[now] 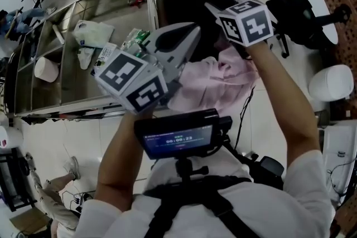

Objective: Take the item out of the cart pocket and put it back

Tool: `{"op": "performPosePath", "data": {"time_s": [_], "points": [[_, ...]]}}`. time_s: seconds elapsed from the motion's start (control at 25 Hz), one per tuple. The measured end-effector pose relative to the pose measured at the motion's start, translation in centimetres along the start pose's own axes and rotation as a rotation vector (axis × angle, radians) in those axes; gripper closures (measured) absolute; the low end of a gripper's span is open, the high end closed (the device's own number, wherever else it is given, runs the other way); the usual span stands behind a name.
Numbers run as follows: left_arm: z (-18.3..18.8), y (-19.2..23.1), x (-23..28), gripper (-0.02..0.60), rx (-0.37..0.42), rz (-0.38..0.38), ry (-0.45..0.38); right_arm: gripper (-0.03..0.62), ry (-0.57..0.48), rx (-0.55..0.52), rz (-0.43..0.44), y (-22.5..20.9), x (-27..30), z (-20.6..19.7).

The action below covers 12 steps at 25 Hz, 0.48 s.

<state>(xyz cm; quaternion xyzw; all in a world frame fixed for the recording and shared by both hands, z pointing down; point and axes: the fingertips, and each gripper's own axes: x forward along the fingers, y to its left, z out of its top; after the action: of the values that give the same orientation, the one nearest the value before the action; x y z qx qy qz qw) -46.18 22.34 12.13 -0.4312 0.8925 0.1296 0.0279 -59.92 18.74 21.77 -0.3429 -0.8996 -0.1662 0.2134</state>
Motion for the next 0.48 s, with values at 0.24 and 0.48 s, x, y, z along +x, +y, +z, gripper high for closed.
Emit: {"op": "performPosePath", "data": {"time_s": [0.24, 0.48], "points": [[0.1, -0.2, -0.1, 0.575, 0.004, -0.001, -0.004, 0.511, -0.028, -0.005, -0.038, -0.1, -2.3, 0.5], [0.1, -0.4, -0.7, 0.575, 0.003, -0.004, -0.001, 0.511, -0.057, -0.053, -0.045, 1.0, -4.2, 1.2]]}}
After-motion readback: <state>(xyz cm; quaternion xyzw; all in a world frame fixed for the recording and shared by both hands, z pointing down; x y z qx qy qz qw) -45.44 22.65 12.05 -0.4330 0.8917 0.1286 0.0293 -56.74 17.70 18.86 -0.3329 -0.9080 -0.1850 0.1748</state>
